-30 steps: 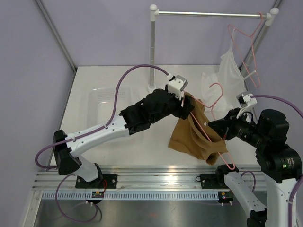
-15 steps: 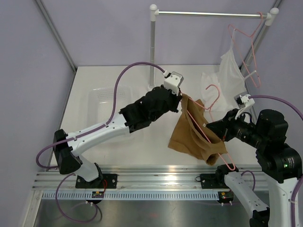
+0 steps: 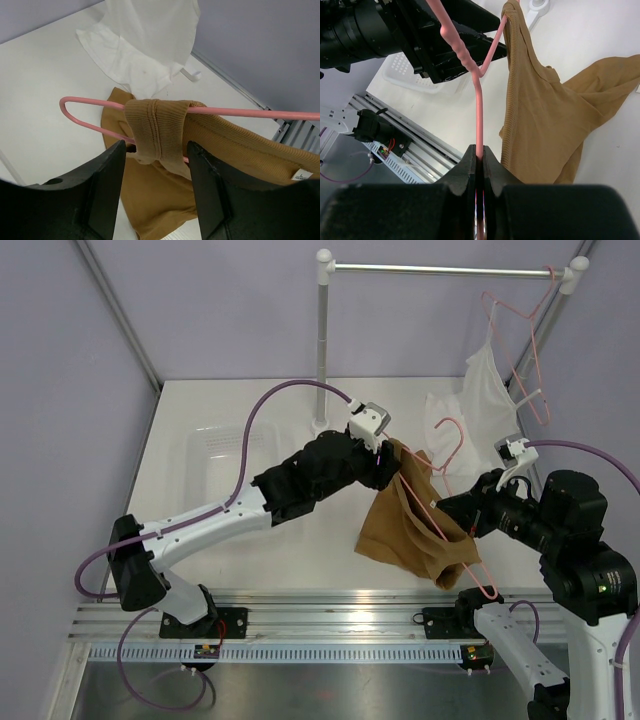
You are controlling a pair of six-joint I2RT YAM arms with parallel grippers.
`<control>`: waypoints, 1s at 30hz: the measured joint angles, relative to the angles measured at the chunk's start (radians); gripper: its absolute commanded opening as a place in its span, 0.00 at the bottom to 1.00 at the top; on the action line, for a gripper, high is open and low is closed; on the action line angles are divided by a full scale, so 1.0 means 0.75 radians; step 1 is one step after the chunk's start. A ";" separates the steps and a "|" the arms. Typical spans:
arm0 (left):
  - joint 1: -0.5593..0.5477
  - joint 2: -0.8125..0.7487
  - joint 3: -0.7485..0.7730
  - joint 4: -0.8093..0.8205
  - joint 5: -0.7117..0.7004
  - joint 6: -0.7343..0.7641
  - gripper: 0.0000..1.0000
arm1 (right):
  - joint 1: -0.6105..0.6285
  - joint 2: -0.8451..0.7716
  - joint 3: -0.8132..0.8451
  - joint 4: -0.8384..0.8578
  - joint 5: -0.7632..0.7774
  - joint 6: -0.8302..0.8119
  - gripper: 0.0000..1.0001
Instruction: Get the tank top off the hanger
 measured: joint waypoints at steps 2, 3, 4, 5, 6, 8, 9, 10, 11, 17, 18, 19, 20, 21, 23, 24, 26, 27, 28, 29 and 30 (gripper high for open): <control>0.000 0.000 0.000 0.008 0.003 -0.002 0.56 | 0.000 0.001 0.000 0.001 -0.004 0.001 0.00; 0.000 0.000 0.000 0.011 0.004 -0.005 0.56 | 0.000 0.002 0.000 0.001 -0.007 0.001 0.00; 0.000 0.000 0.001 0.013 0.005 -0.005 0.57 | 0.000 0.002 0.000 0.004 -0.015 0.001 0.00; 0.000 0.001 0.001 0.015 0.006 -0.006 0.57 | 0.000 0.003 0.000 0.008 -0.025 0.002 0.00; 0.000 0.001 0.001 0.016 0.009 -0.006 0.56 | 0.000 0.003 0.000 0.010 -0.037 0.001 0.00; 0.000 0.009 0.008 0.017 0.010 -0.011 0.39 | 0.000 0.003 0.000 0.011 -0.046 0.002 0.00; 0.000 0.017 0.016 0.017 0.009 -0.012 0.31 | 0.001 0.003 0.000 0.011 -0.048 0.002 0.00; 0.000 0.026 0.024 0.017 0.008 -0.014 0.14 | 0.001 0.003 0.000 0.012 -0.050 0.002 0.00; 0.001 0.032 0.028 0.017 0.006 -0.020 0.07 | 0.001 0.003 0.000 0.011 -0.050 0.002 0.00; 0.000 0.045 0.042 -0.008 -0.072 -0.021 0.00 | 0.002 0.003 -0.010 0.014 -0.040 0.001 0.00; -0.002 0.045 0.042 -0.020 -0.108 -0.027 0.00 | 0.003 0.003 -0.014 0.017 -0.039 0.001 0.00; -0.003 0.045 0.042 -0.034 -0.139 -0.033 0.00 | 0.007 0.003 -0.018 0.017 -0.038 -0.001 0.00; -0.001 0.044 0.042 -0.056 -0.193 -0.049 0.00 | 0.017 0.004 -0.020 0.017 -0.036 -0.003 0.00; 0.005 0.042 0.042 -0.080 -0.243 -0.072 0.00 | 0.030 0.004 -0.022 0.017 -0.035 -0.004 0.00; 0.035 0.031 0.041 -0.145 -0.324 -0.128 0.00 | 0.063 0.005 -0.022 0.017 -0.027 -0.011 0.00; 0.060 0.018 0.037 -0.177 -0.352 -0.160 0.00 | 0.084 0.004 -0.022 0.017 -0.024 -0.016 0.00; 0.132 -0.031 0.013 -0.225 -0.394 -0.221 0.00 | 0.112 0.000 -0.028 0.021 -0.026 -0.027 0.00; 0.173 -0.060 0.001 -0.250 -0.408 -0.248 0.00 | 0.122 -0.006 -0.038 0.031 -0.029 -0.034 0.00; 0.206 -0.084 -0.010 -0.267 -0.414 -0.269 0.00 | 0.128 -0.012 -0.048 0.038 -0.035 -0.038 0.00; 0.245 -0.114 -0.020 -0.286 -0.416 -0.292 0.00 | 0.132 -0.018 -0.058 0.045 -0.040 -0.041 0.00; 0.277 -0.142 -0.030 -0.298 -0.416 -0.309 0.00 | 0.133 -0.021 -0.066 0.056 -0.041 -0.044 0.00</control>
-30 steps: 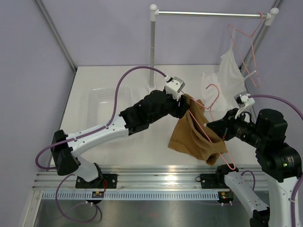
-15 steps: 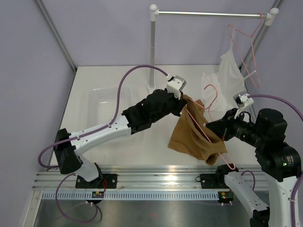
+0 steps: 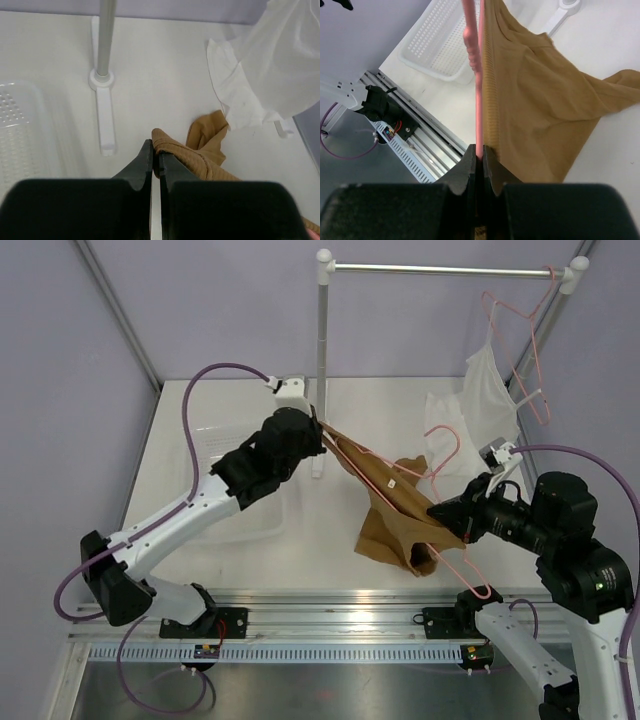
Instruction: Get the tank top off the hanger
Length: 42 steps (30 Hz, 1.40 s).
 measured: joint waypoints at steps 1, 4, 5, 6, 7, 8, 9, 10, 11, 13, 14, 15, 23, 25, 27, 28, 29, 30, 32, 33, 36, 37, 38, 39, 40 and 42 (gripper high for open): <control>0.025 -0.029 -0.009 -0.007 0.002 -0.016 0.00 | 0.001 -0.002 -0.007 0.013 -0.001 -0.004 0.00; 0.059 -0.076 -0.019 -0.013 0.026 -0.039 0.00 | 0.004 -0.002 -0.017 0.040 -0.002 -0.006 0.00; 0.064 -0.083 -0.020 -0.014 0.042 -0.043 0.00 | 0.005 -0.003 -0.020 0.052 -0.002 -0.005 0.00; 0.069 -0.087 -0.024 -0.009 0.064 -0.046 0.00 | 0.006 -0.006 -0.025 0.068 -0.002 -0.003 0.00; 0.073 -0.092 -0.034 0.001 0.090 -0.046 0.00 | 0.006 -0.013 -0.034 0.087 -0.001 0.007 0.00; 0.077 -0.097 -0.053 0.023 0.133 -0.045 0.00 | 0.006 -0.023 -0.050 0.119 -0.001 0.022 0.00; 0.082 -0.106 -0.088 0.067 0.199 -0.044 0.00 | 0.006 -0.043 -0.078 0.164 -0.002 0.043 0.00; 0.085 -0.114 -0.120 0.098 0.260 -0.043 0.00 | 0.006 -0.062 -0.106 0.200 -0.002 0.065 0.00; 0.088 -0.128 -0.172 0.152 0.357 -0.040 0.00 | 0.006 -0.098 -0.155 0.273 -0.003 0.099 0.00; 0.070 -0.142 -0.252 0.216 0.475 -0.032 0.00 | 0.006 -0.149 -0.223 0.375 -0.002 0.160 0.00; 0.047 -0.143 -0.282 0.236 0.517 -0.022 0.00 | 0.006 -0.181 -0.265 0.453 0.004 0.191 0.00; 0.012 -0.142 -0.303 0.253 0.553 -0.004 0.00 | 0.006 -0.211 -0.304 0.532 0.008 0.223 0.00; -0.315 -0.141 -0.465 0.396 0.661 0.089 0.00 | 0.007 -0.285 -0.463 1.150 0.240 0.407 0.00; -0.318 -0.137 -0.546 0.419 0.657 0.075 0.00 | 0.008 -0.265 -0.461 1.244 0.346 0.416 0.00; -0.317 -0.128 -0.613 0.414 0.630 0.060 0.00 | 0.008 -0.234 -0.448 1.290 0.434 0.416 0.00; -0.316 -0.124 -0.631 0.405 0.615 0.053 0.00 | 0.008 -0.218 -0.437 1.298 0.459 0.414 0.00; -0.316 -0.119 -0.650 0.393 0.587 0.046 0.00 | 0.008 -0.193 -0.416 1.293 0.483 0.409 0.00; -0.316 -0.115 -0.659 0.375 0.561 0.041 0.00 | 0.008 -0.161 -0.380 1.271 0.504 0.397 0.00; -0.316 -0.115 -0.661 0.331 0.508 0.034 0.02 | 0.008 -0.098 -0.294 1.193 0.529 0.377 0.00; -0.316 -0.115 -0.661 0.318 0.482 0.033 0.06 | 0.008 -0.061 -0.238 1.143 0.541 0.366 0.00; -0.317 -0.115 -0.659 0.262 0.419 0.037 0.26 | 0.008 0.042 -0.067 0.953 0.588 0.334 0.00; -0.318 -0.115 -0.656 0.240 0.406 0.037 0.32 | 0.008 0.071 -0.018 0.883 0.611 0.323 0.00; -0.320 -0.115 -0.654 0.226 0.394 0.036 0.49 | 0.008 0.098 0.025 0.813 0.630 0.312 0.00; -0.322 -0.118 -0.652 0.212 0.384 0.044 0.58 | 0.008 0.120 0.054 0.768 0.643 0.304 0.00; -0.325 -0.123 -0.649 0.193 0.374 0.044 0.63 | 0.008 0.151 0.093 0.698 0.658 0.289 0.00; -0.330 -0.141 -0.645 0.159 0.354 0.036 0.74 | 0.008 0.212 0.148 0.603 0.681 0.268 0.00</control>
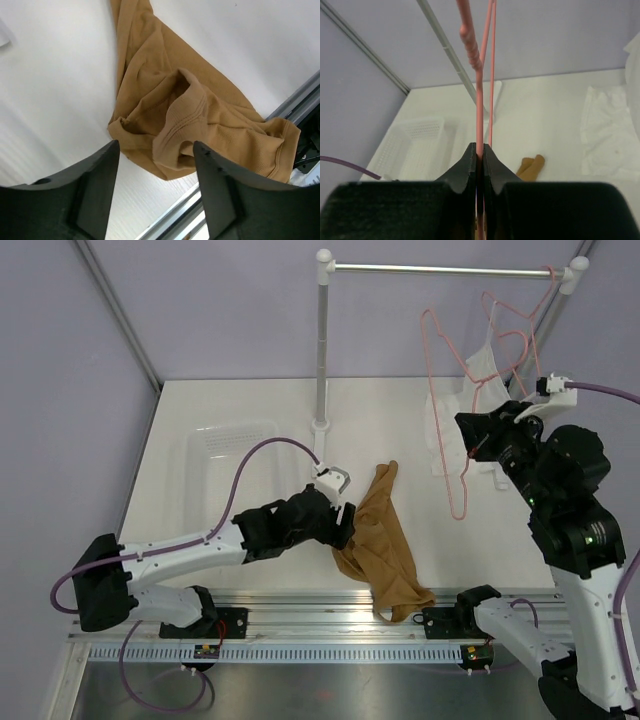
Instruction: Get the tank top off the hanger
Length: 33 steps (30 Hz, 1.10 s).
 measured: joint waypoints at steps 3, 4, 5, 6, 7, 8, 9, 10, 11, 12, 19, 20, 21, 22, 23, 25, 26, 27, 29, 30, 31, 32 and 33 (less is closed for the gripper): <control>-0.006 -0.061 0.035 -0.103 -0.043 0.005 0.99 | 0.000 0.105 0.056 -0.112 0.035 -0.025 0.00; -0.009 -0.082 0.060 -0.150 -0.064 -0.006 0.99 | 0.001 0.154 0.087 -0.158 0.057 -0.034 0.00; -0.011 -0.105 0.092 -0.196 -0.086 -0.012 0.99 | 0.001 0.203 0.124 -0.195 0.078 -0.043 0.00; -0.012 -0.127 0.117 -0.231 -0.105 -0.014 0.99 | 0.001 0.264 0.171 -0.223 0.103 -0.055 0.00; -0.014 -0.157 0.154 -0.282 -0.133 -0.019 0.99 | 0.001 0.333 0.226 -0.242 0.132 -0.068 0.00; -0.016 -0.187 0.189 -0.323 -0.159 -0.023 0.99 | 0.001 0.392 0.277 -0.241 0.156 -0.080 0.00; -0.018 -0.223 0.222 -0.373 -0.185 -0.026 0.99 | 0.001 0.448 0.315 -0.239 0.173 -0.092 0.00; -0.020 -0.261 0.255 -0.434 -0.209 -0.028 0.99 | 0.000 0.526 0.378 -0.259 0.191 -0.110 0.00; -0.021 -0.298 0.288 -0.500 -0.231 -0.032 0.99 | -0.003 0.620 0.456 -0.264 0.205 -0.129 0.00; -0.021 -0.335 0.318 -0.559 -0.255 -0.034 0.99 | -0.003 0.682 0.507 -0.269 0.215 -0.143 0.00; -0.022 -0.603 0.334 -0.863 -0.383 -0.040 0.99 | -0.050 1.133 0.978 -0.344 0.266 -0.239 0.00; -0.022 -0.644 0.314 -0.886 -0.391 -0.037 0.99 | -0.059 1.189 1.052 -0.352 0.269 -0.252 0.00; -0.022 -0.673 0.295 -0.895 -0.395 -0.036 0.99 | -0.068 1.240 1.119 -0.359 0.271 -0.262 0.00; -0.022 -0.710 0.272 -0.910 -0.400 -0.033 0.99 | -0.074 1.280 1.178 -0.372 0.274 -0.269 0.00; -0.022 -0.735 0.248 -0.910 -0.402 -0.026 0.99 | -0.080 1.323 1.241 -0.387 0.276 -0.277 0.00; -0.022 -0.767 0.197 -0.912 -0.402 -0.016 0.99 | -0.089 1.387 1.337 -0.409 0.276 -0.289 0.00; -0.022 -0.770 0.177 -0.917 -0.401 -0.012 0.99 | -0.091 1.407 1.369 -0.418 0.275 -0.295 0.00; -0.022 -0.769 0.163 -0.919 -0.401 -0.010 0.99 | -0.093 1.418 1.387 -0.422 0.275 -0.299 0.00; -0.022 -0.761 0.140 -0.923 -0.401 -0.005 0.99 | -0.098 1.424 1.400 -0.426 0.267 -0.307 0.00; -0.022 -0.755 0.135 -0.925 -0.400 -0.002 0.99 | -0.100 1.426 1.403 -0.427 0.262 -0.309 0.00; -0.022 -0.748 0.134 -0.927 -0.399 -0.001 0.99 | -0.106 1.430 1.409 -0.428 0.257 -0.309 0.00; -0.022 -0.742 0.134 -0.925 -0.398 -0.001 0.99 | -0.115 1.438 1.423 -0.432 0.248 -0.310 0.00; -0.022 -0.738 0.134 -0.925 -0.397 -0.001 0.99 | -0.126 1.453 1.447 -0.441 0.241 -0.310 0.00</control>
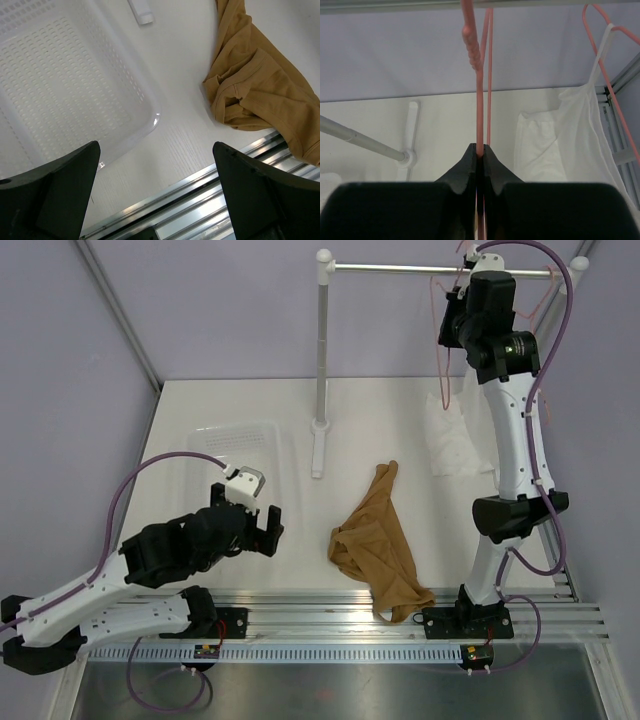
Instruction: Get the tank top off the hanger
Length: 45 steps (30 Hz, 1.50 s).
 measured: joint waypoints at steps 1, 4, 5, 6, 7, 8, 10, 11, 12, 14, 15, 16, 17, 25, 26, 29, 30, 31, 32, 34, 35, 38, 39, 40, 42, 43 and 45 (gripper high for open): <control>0.000 0.002 0.000 0.000 0.001 0.000 0.99 | -0.011 0.016 0.021 -0.008 -0.001 -0.001 0.00; 0.000 0.003 0.000 0.001 0.004 -0.001 0.99 | -0.031 0.045 0.023 -0.032 -0.001 0.002 0.01; 0.000 0.003 0.000 0.003 0.004 -0.001 0.99 | -0.035 0.045 -0.007 -0.029 -0.001 0.005 0.02; 0.000 0.006 0.000 0.007 0.004 -0.002 0.99 | -0.036 0.040 -0.034 -0.028 -0.001 0.007 0.03; 0.000 0.012 0.000 0.015 0.005 -0.002 0.99 | -0.036 0.033 -0.070 -0.031 -0.001 0.010 0.04; 0.000 0.018 0.000 0.025 0.006 -0.003 0.99 | -0.036 0.025 -0.105 -0.030 -0.002 0.013 0.08; 0.000 0.046 0.002 0.058 0.014 -0.011 0.99 | -0.036 0.007 -0.163 -0.001 -0.002 0.022 0.28; 0.000 0.068 0.004 0.080 0.019 -0.017 0.99 | -0.036 -0.004 -0.177 -0.001 -0.001 0.032 0.72; 0.000 0.098 0.006 0.105 0.028 -0.023 0.99 | -0.036 -0.019 -0.195 -0.005 -0.002 0.044 0.84; 0.000 0.170 0.007 0.166 0.051 -0.031 0.99 | -0.036 -0.054 -0.213 -0.021 -0.003 0.054 0.99; 0.000 0.204 0.007 0.198 0.062 -0.034 0.99 | -0.036 -0.075 -0.215 -0.033 -0.008 0.058 0.99; 0.000 0.249 0.007 0.232 0.076 -0.036 0.99 | -0.036 -0.100 -0.216 -0.043 -0.010 0.058 1.00; 0.000 0.298 0.007 0.274 0.091 -0.037 0.99 | -0.036 -0.134 -0.223 -0.048 -0.012 0.060 0.99; -0.003 0.712 0.081 0.509 0.210 -0.028 0.99 | -0.036 -0.780 -0.756 0.003 -0.124 0.133 0.99; -0.003 0.767 0.099 0.531 0.226 -0.025 0.99 | -0.036 -0.893 -0.863 0.025 -0.167 0.146 1.00; -0.003 0.949 0.169 0.611 0.290 -0.013 0.99 | -0.036 -1.160 -1.131 0.074 -0.301 0.182 1.00; -0.003 1.012 0.191 0.640 0.314 -0.010 0.99 | -0.036 -1.243 -1.213 0.101 -0.348 0.195 0.99; -0.003 1.075 0.219 0.663 0.335 -0.009 0.99 | -0.036 -1.310 -1.279 0.113 -0.392 0.209 0.99; -0.004 1.130 0.243 0.680 0.356 -0.006 0.99 | -0.036 -1.363 -1.339 0.135 -0.437 0.222 0.99; -0.004 1.281 0.299 0.741 0.425 -0.001 0.99 | -0.036 -1.436 -1.446 0.181 -0.514 0.238 1.00; -0.005 1.356 0.318 0.773 0.462 -0.001 0.99 | -0.036 -1.464 -1.497 0.194 -0.553 0.246 1.00; -0.017 1.534 0.356 0.800 0.540 -0.001 0.98 | -0.035 -1.495 -1.600 0.212 -0.644 0.257 1.00; -0.024 1.585 0.368 0.802 0.554 -0.001 0.92 | -0.035 -1.496 -1.620 0.212 -0.666 0.258 0.99; -0.032 1.618 0.390 0.800 0.537 0.009 0.75 | -0.035 -1.497 -1.632 0.212 -0.681 0.259 1.00; -0.043 1.638 0.431 0.807 0.552 -0.005 0.01 | -0.035 -1.504 -1.651 0.212 -0.715 0.260 1.00; -0.049 1.652 0.441 0.810 0.554 -0.008 0.00 | -0.035 -1.507 -1.655 0.213 -0.727 0.260 0.99; -0.061 1.657 0.443 0.807 0.539 -0.004 0.00 | -0.035 -1.519 -1.656 0.218 -0.745 0.262 1.00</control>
